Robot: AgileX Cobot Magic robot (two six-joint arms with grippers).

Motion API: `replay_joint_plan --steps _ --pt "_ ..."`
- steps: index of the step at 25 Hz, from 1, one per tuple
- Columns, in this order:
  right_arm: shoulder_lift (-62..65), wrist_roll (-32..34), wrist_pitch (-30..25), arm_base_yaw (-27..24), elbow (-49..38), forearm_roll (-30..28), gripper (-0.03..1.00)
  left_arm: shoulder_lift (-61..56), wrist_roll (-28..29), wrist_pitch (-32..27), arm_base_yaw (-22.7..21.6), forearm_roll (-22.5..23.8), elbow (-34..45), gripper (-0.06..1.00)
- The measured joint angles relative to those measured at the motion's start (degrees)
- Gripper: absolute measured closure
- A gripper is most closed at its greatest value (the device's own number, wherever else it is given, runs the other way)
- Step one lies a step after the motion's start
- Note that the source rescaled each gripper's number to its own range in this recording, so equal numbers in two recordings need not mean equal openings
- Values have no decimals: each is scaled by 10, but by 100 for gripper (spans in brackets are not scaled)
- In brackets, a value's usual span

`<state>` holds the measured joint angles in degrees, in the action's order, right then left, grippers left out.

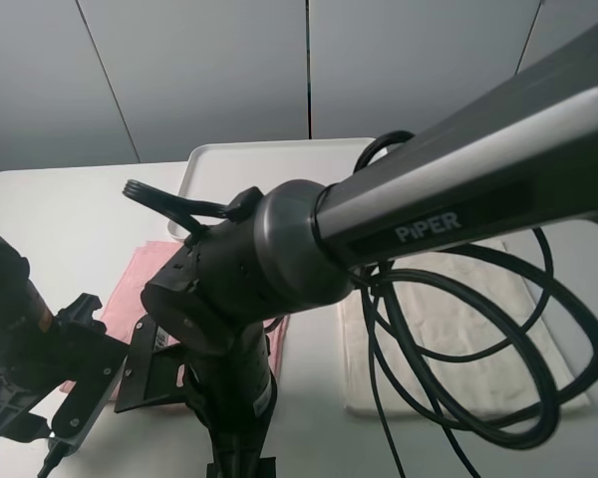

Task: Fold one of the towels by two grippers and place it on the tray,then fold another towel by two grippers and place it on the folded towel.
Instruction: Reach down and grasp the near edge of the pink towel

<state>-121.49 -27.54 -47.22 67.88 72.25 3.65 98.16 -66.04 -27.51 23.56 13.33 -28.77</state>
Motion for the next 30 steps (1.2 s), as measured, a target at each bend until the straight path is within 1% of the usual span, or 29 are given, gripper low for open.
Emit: replay_joint_plan --steps 8,14,24,30 --pt "-9 41 0 0 0 -51 -1 0 0 0 0 0 0 -5" --pt "-9 54 14 0 0 -57 -1 0 0 0 0 0 0 -5" --pt "-9 57 15 0 0 -58 -1 0 0 0 0 0 0 -5" --pt "-10 59 14 -9 0 -58 -1 0 0 0 0 0 0 -5"
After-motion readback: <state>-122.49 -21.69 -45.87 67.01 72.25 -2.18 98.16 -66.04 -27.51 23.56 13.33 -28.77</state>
